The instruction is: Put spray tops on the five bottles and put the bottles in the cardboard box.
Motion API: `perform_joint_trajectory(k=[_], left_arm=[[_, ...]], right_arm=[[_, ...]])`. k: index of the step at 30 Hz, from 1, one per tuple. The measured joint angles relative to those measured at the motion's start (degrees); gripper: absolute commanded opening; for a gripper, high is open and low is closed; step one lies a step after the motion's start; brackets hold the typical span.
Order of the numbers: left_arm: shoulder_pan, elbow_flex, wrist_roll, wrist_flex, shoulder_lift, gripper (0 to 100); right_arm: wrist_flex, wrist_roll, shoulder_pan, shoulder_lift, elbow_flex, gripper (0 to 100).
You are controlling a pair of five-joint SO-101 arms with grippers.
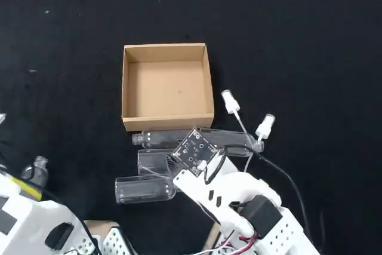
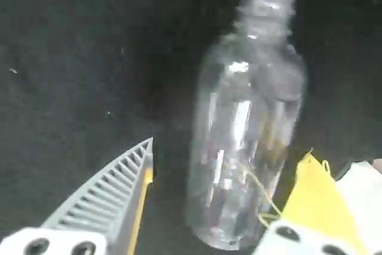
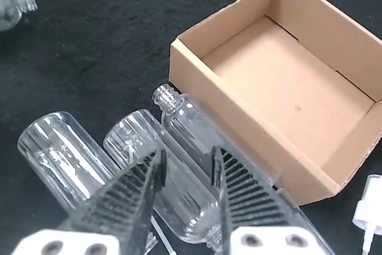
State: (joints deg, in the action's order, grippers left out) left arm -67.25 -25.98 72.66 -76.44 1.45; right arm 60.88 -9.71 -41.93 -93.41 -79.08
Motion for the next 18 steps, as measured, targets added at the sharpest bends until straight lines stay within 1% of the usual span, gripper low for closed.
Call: perform_joint_trajectory(k=[3, 7, 14, 16, 18], left_arm=[[2.5, 0.5, -0.4, -0.2, 0.0, 25], [7.3, 0.5, -4.0, -0.2, 0.0, 25], [13.4, -1.3, -3.1, -0.2, 0.5, 25], [14.2, -2.8, -3.1, 1.8, 0.5, 25], [13.7, -5.1, -3.4, 6.5, 0.5, 25]], right_arm=[[0.0, 0.0, 0.0, 0.0, 0.0, 12.3], [0.0, 0.0, 0.0, 0.0, 0.0, 12.3], [0.0, 0.0, 0.0, 0.0, 0.0, 12.3], [0.0, 0.0, 0.0, 0.0, 0.0, 12.3], [0.0, 0.0, 0.0, 0.0, 0.0, 12.3]])
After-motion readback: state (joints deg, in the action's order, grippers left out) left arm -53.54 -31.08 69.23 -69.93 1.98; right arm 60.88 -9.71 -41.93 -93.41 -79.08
